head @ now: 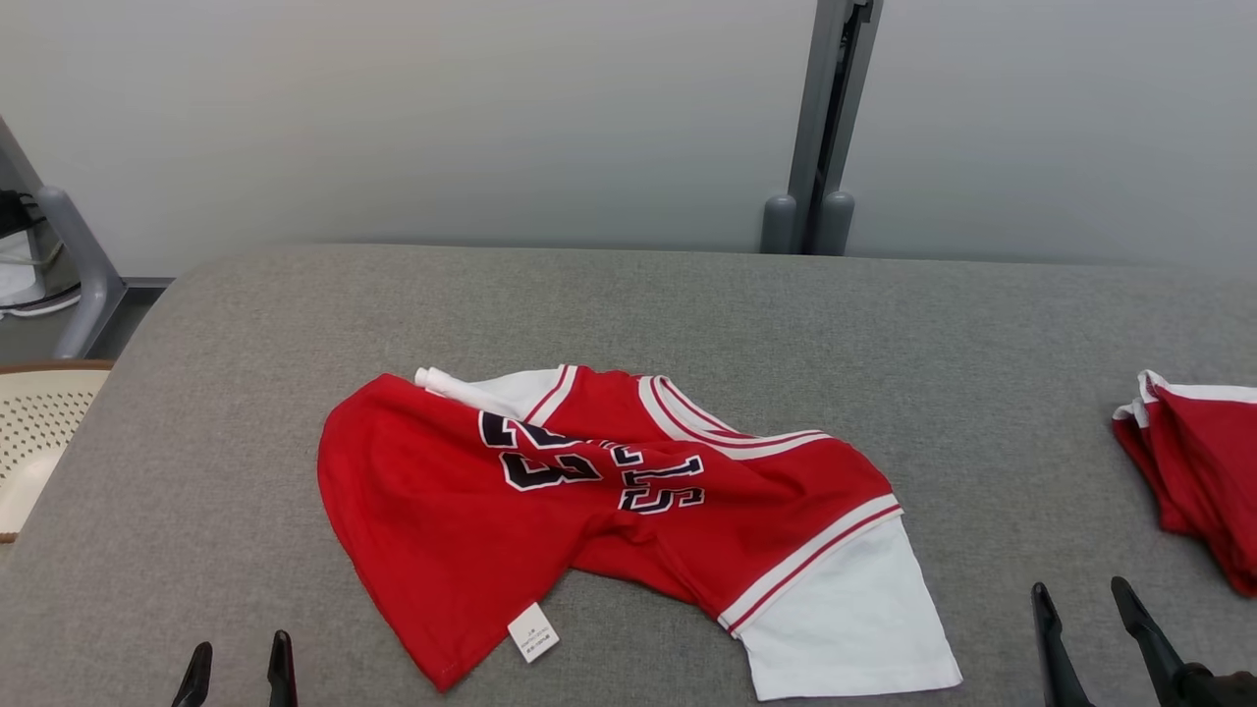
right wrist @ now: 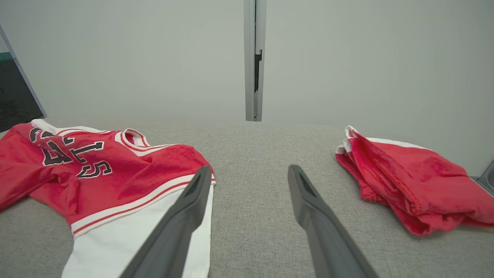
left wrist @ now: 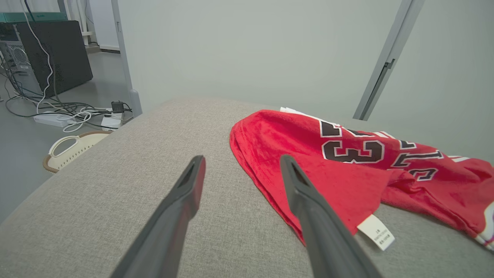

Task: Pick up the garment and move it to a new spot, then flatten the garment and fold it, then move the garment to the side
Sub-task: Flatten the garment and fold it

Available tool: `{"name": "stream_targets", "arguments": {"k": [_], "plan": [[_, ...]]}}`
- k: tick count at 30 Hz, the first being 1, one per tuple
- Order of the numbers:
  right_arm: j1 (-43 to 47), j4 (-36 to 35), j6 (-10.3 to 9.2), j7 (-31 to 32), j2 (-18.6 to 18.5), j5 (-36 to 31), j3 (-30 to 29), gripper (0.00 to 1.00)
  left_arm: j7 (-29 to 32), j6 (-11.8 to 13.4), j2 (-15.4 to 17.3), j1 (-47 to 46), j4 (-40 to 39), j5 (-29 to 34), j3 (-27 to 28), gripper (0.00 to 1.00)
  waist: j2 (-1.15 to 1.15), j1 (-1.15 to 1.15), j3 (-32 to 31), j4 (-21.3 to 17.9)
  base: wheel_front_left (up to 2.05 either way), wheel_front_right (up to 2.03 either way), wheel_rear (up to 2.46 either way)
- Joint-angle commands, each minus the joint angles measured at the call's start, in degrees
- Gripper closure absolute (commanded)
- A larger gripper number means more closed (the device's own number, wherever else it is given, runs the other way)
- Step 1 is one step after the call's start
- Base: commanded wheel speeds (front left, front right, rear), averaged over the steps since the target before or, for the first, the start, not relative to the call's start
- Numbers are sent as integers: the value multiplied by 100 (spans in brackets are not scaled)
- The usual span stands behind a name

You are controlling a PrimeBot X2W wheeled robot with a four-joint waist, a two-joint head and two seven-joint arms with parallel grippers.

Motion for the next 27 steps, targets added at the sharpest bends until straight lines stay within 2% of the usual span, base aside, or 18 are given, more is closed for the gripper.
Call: {"name": "stream_targets", "arguments": {"k": [1, 6, 15, 24, 27], "plan": [[30, 30, -2, -7, -38, 28, 6, 0, -9, -58, -24, -3, -8, 54, 69, 0, 0, 0, -15, -63, 0, 0, 0], [-4, 32, -2, -7, -37, 19, 51, 0, -9, -184, -47, -2, 4, 102, -112, 0, 0, 0, -27, -168, 0, 0, 0], [-27, 31, -2, -7, -38, 32, 90, 0, -10, -197, 136, 59, -36, -91, -517, 0, 0, 0, -38, -330, 0, 0, 0], [-90, -56, -2, -7, -36, -2, 139, 0, -10, -199, 272, 88, -5, -113, -548, 0, 0, 0, -26, -380, 0, 0, 0], [-128, -46, -2, -7, -35, 194, 231, 0, -9, -199, 277, 64, 163, -73, -615, 0, 0, 0, 13, -367, 0, 0, 0]]}}
